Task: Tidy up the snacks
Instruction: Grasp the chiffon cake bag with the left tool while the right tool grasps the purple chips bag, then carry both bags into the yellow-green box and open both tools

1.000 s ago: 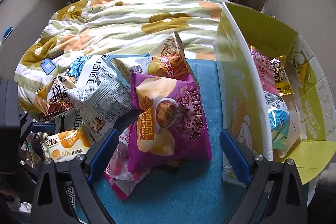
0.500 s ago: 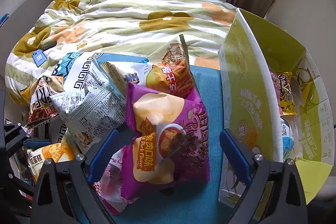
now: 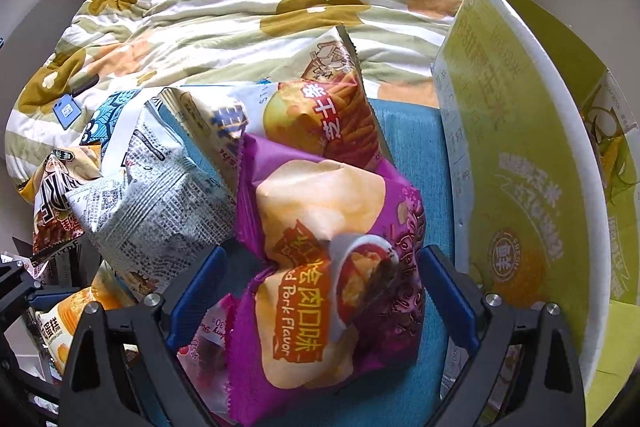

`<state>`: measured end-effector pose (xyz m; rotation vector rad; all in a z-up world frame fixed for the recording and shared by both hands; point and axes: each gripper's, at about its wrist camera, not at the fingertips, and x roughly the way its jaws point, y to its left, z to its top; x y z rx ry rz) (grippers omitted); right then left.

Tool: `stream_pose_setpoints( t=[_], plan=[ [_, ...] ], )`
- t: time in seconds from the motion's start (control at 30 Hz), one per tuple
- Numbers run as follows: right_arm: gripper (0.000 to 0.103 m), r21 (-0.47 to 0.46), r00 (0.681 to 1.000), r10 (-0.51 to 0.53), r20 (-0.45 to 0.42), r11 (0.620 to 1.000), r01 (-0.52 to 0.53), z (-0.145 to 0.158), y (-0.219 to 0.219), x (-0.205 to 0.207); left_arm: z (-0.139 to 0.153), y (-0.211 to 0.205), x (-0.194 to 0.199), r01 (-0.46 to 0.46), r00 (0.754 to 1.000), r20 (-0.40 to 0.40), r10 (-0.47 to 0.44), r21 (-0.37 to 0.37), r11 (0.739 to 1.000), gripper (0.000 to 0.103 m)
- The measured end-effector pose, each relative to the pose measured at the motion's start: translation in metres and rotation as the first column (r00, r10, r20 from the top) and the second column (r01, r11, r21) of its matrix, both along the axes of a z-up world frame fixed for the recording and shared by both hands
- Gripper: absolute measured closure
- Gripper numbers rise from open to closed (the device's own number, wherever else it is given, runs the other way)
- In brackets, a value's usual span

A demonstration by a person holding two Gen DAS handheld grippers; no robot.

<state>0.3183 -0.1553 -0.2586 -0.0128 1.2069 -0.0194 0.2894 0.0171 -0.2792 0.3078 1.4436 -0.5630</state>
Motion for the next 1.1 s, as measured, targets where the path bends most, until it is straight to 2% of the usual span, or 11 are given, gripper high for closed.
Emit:
stream_pose_setpoints(
  t=[0.1, 0.2, 0.33, 0.7, 0.93, 1.1],
  plan=[
    [0.014, -0.004, 1.000, -0.016, -0.002, 1.000, 0.016, -0.001, -0.002, 0.000, 0.004, 0.000, -0.003, -0.002, 1.000, 0.010, 0.002, -0.001, 1.000, 0.040],
    [0.039, -0.020, 1.000, -0.024, -0.006, 1.000, 0.024, 0.001, -0.007, -0.004, 0.008, -0.001, -0.007, -0.005, 1.000, 0.020, 0.005, -0.005, 1.000, 0.041],
    [0.047, -0.006, 0.999, -0.041, -0.003, 0.999, 0.041, 0.004, -0.013, -0.010, 0.015, 0.000, -0.013, -0.010, 0.999, 0.037, 0.011, -0.009, 1.000, 0.041],
    [0.050, 0.038, 0.993, -0.048, 0.108, 0.998, 0.044, 0.048, -0.009, -0.041, 0.059, 0.011, -0.037, -0.037, 0.990, 0.134, 0.045, -0.062, 0.997, 0.041],
    [0.050, 0.077, 0.975, -0.047, 0.217, 0.997, 0.031, 0.099, -0.009, -0.074, 0.106, 0.008, -0.053, -0.028, 0.968, 0.244, 0.062, -0.140, 0.990, 0.041],
    [0.050, 0.093, 0.957, -0.056, 0.286, 0.995, 0.031, 0.135, -0.011, -0.097, 0.137, -0.006, -0.051, 0.007, 0.957, 0.285, 0.058, -0.221, 0.975, 0.041]
  ],
)
